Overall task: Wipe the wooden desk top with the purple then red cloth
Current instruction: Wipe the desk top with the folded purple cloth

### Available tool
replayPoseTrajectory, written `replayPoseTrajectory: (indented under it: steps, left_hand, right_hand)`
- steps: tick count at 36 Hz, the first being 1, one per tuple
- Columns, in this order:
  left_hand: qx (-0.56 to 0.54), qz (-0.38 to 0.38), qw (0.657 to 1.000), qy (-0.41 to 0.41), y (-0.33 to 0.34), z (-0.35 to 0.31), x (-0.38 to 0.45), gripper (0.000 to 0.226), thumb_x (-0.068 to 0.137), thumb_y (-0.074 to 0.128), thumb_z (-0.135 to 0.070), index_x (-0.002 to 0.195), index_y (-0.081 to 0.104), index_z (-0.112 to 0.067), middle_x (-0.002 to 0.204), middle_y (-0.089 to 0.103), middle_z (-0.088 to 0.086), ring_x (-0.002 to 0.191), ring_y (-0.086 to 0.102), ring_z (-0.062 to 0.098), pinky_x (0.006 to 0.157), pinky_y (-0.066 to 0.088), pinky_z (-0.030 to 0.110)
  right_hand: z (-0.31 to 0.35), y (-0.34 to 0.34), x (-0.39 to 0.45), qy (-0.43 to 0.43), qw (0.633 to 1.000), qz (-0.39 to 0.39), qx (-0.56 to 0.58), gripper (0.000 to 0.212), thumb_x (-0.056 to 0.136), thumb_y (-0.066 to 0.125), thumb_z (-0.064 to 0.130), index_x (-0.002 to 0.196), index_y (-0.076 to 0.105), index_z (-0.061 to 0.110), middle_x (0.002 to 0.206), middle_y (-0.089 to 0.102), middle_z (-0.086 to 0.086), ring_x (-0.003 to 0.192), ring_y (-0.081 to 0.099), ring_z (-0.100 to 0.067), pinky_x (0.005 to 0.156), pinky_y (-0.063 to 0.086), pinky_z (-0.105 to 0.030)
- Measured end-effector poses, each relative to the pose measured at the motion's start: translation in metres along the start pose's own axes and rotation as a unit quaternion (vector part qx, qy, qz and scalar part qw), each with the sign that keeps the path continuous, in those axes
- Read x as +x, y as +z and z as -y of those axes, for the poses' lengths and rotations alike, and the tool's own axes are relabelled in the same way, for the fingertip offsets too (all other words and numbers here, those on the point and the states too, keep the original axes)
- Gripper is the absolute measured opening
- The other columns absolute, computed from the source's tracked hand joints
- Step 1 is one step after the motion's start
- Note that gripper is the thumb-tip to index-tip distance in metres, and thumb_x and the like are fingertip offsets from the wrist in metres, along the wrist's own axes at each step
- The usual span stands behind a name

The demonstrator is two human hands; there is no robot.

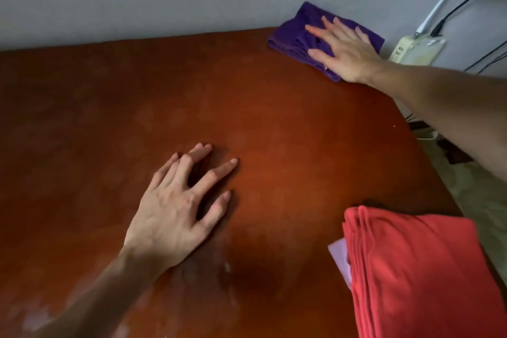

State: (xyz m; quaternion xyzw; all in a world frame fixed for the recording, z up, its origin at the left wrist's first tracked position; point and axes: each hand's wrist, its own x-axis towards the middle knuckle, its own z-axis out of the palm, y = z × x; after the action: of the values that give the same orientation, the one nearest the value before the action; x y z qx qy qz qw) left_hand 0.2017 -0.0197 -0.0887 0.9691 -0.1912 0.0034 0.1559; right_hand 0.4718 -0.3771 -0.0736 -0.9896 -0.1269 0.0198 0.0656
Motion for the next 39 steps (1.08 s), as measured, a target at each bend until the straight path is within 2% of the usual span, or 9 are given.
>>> replayPoseTrajectory:
  steps: [6, 13, 16, 20, 23, 28, 31, 35, 39]
  left_hand:
    - [-0.007, -0.004, 1.000, 0.003, -0.002, 0.000, -0.001, 0.055, 0.102, 0.030, -0.059, 0.154, 0.037, -0.044, 0.157, 0.036, 0.001, 0.153, 0.022, 0.013, 0.126, 0.008, 0.031]
    - [-0.028, -0.017, 0.999, -0.009, -0.004, -0.001, -0.002, 0.055, 0.100, 0.030, -0.058, 0.151, 0.042, -0.041, 0.156, 0.038, 0.001, 0.150, 0.028, 0.018, 0.123, 0.018, 0.040]
    - [-0.041, -0.046, 0.998, -0.019, -0.005, -0.002, -0.005, 0.052, 0.101, 0.033, -0.054, 0.147, 0.050, -0.037, 0.150, 0.044, 0.001, 0.143, 0.039, 0.023, 0.116, 0.029, 0.048]
    - [-0.052, -0.085, 0.995, -0.031, -0.009, 0.002, -0.011, 0.049, 0.099, 0.038, -0.052, 0.135, 0.062, -0.030, 0.144, 0.048, 0.003, 0.133, 0.046, 0.025, 0.108, 0.033, 0.050]
    - [-0.071, -0.098, 0.992, -0.044, -0.012, 0.006, -0.015, 0.045, 0.098, 0.043, -0.048, 0.133, 0.063, -0.027, 0.144, 0.047, 0.004, 0.132, 0.046, 0.025, 0.108, 0.033, 0.051]
    - [0.006, -0.036, 0.999, 0.001, -0.017, 0.029, -0.030, 0.051, 0.098, 0.038, -0.052, 0.142, 0.056, -0.030, 0.148, 0.046, 0.003, 0.142, 0.041, 0.024, 0.117, 0.024, 0.050]
    - [0.011, -0.044, 0.998, -0.031, -0.027, 0.044, -0.047, 0.052, 0.097, 0.039, -0.051, 0.142, 0.056, -0.031, 0.149, 0.046, 0.004, 0.139, 0.042, 0.025, 0.117, 0.023, 0.049]
    - [-0.006, -0.030, 0.997, -0.070, -0.029, 0.054, -0.056, 0.054, 0.097, 0.038, -0.053, 0.145, 0.052, -0.035, 0.152, 0.042, 0.001, 0.142, 0.040, 0.025, 0.115, 0.026, 0.051]
    - [0.004, -0.011, 0.998, -0.060, -0.024, 0.056, -0.045, 0.053, 0.098, 0.037, -0.054, 0.147, 0.049, -0.037, 0.152, 0.039, 0.001, 0.146, 0.035, 0.019, 0.117, 0.021, 0.041]
  right_hand:
    - [0.017, 0.009, -0.044, 0.035, 0.999, -0.010, 0.011, 0.059, 0.105, 0.026, 0.064, 0.160, 0.011, 0.051, 0.174, 0.005, 0.004, 0.160, 0.000, -0.017, 0.128, -0.001, -0.051]
    - [0.031, 0.013, -0.156, 0.017, 1.000, 0.006, 0.006, 0.068, 0.096, 0.020, 0.070, 0.161, 0.009, 0.052, 0.174, 0.005, 0.009, 0.160, 0.000, -0.015, 0.127, 0.001, -0.050]
    - [0.042, 0.017, -0.208, -0.003, 1.000, 0.006, 0.000, 0.072, 0.092, 0.019, 0.072, 0.161, 0.009, 0.051, 0.173, 0.005, 0.011, 0.160, -0.001, -0.013, 0.126, 0.001, -0.049]
    - [0.052, 0.023, -0.238, -0.066, 0.997, 0.008, -0.025, 0.068, 0.096, 0.021, 0.071, 0.160, 0.006, 0.053, 0.173, 0.004, 0.013, 0.159, -0.004, -0.011, 0.127, 0.003, -0.054]
    - [0.050, 0.021, -0.229, -0.141, 0.989, 0.020, -0.049, 0.065, 0.099, 0.023, 0.070, 0.160, 0.008, 0.052, 0.173, 0.001, 0.012, 0.160, -0.005, -0.011, 0.126, 0.007, -0.057]
    - [0.048, 0.014, -0.190, -0.267, 0.960, 0.037, -0.071, 0.067, 0.100, 0.033, 0.067, 0.161, 0.015, 0.048, 0.174, 0.000, 0.008, 0.160, -0.004, -0.015, 0.127, 0.006, -0.055]
    - [0.058, 0.007, -0.142, -0.326, 0.940, 0.060, -0.084, 0.067, 0.100, 0.034, 0.068, 0.161, 0.014, 0.048, 0.174, -0.002, 0.006, 0.160, -0.006, -0.015, 0.128, 0.003, -0.051]
    - [0.076, 0.007, -0.069, -0.365, 0.925, 0.066, -0.087, 0.067, 0.099, 0.038, 0.066, 0.161, 0.018, 0.048, 0.174, 0.001, 0.003, 0.160, -0.003, -0.016, 0.127, 0.002, -0.049]
    - [0.101, 0.009, 0.000, -0.356, 0.930, 0.058, -0.077, 0.066, 0.099, 0.032, 0.071, 0.160, 0.016, 0.051, 0.174, 0.002, 0.004, 0.160, 0.000, -0.017, 0.126, 0.004, -0.053]
